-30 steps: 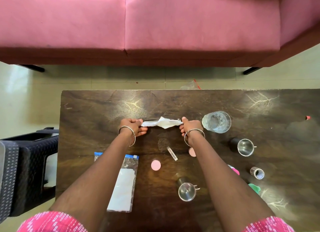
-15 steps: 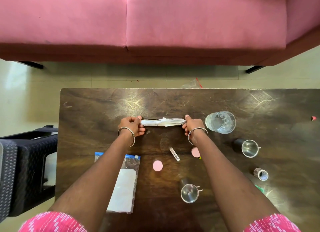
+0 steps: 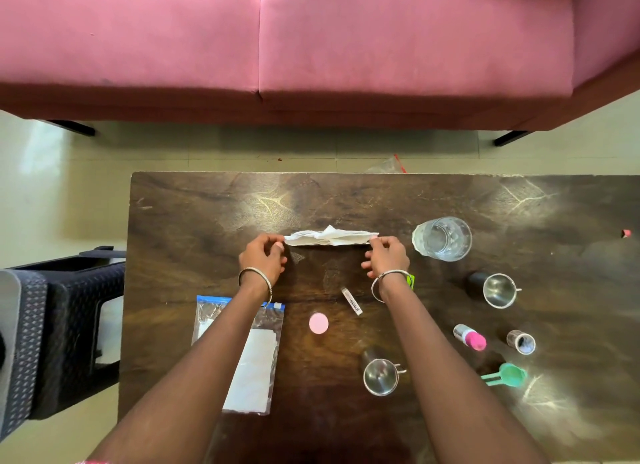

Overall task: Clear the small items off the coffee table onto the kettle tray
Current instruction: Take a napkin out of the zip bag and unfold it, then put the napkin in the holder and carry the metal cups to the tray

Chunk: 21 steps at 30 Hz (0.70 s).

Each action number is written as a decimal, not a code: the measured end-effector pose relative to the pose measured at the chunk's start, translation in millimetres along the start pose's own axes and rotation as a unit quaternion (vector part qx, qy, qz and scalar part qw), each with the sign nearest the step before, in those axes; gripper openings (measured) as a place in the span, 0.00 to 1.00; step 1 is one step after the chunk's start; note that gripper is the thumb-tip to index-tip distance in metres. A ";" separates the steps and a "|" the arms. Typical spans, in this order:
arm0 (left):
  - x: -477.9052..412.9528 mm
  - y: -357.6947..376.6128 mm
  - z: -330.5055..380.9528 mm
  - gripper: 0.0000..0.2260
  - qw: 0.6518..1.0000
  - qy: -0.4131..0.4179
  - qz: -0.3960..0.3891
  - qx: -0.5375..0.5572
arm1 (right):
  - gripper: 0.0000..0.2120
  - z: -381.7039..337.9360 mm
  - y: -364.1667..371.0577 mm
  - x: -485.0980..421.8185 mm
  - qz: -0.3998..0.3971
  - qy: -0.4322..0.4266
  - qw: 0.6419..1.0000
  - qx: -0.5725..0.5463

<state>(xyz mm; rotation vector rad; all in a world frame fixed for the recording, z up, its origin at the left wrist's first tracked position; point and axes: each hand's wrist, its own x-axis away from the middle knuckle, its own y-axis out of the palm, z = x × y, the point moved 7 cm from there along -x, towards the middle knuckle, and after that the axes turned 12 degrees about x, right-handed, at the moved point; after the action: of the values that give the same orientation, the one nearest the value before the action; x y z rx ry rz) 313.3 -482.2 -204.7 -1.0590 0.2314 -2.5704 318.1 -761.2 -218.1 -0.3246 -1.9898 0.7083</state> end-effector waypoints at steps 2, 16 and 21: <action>2.5 -2.4 1.1 0.07 1.000 0.000 0.003 0.013 | 0.07 -0.7 -1.5 0.3 -0.003 0.001 1.000 -0.008; 99.9 -59.5 -36.9 0.10 1.000 0.009 -0.007 0.017 | 0.07 64.4 -19.9 108.6 -0.022 -0.038 0.998 -0.047; 131.0 -77.7 -48.1 0.07 0.999 0.019 -0.029 -0.020 | 0.07 96.3 -21.2 159.5 -0.004 -0.061 0.994 -0.087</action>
<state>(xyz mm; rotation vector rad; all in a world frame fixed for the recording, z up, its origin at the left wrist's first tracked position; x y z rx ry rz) 173.0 -459.0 -132.0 -1.0451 0.2662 -2.6499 156.4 -732.0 -127.7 -0.3847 -2.1729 0.5631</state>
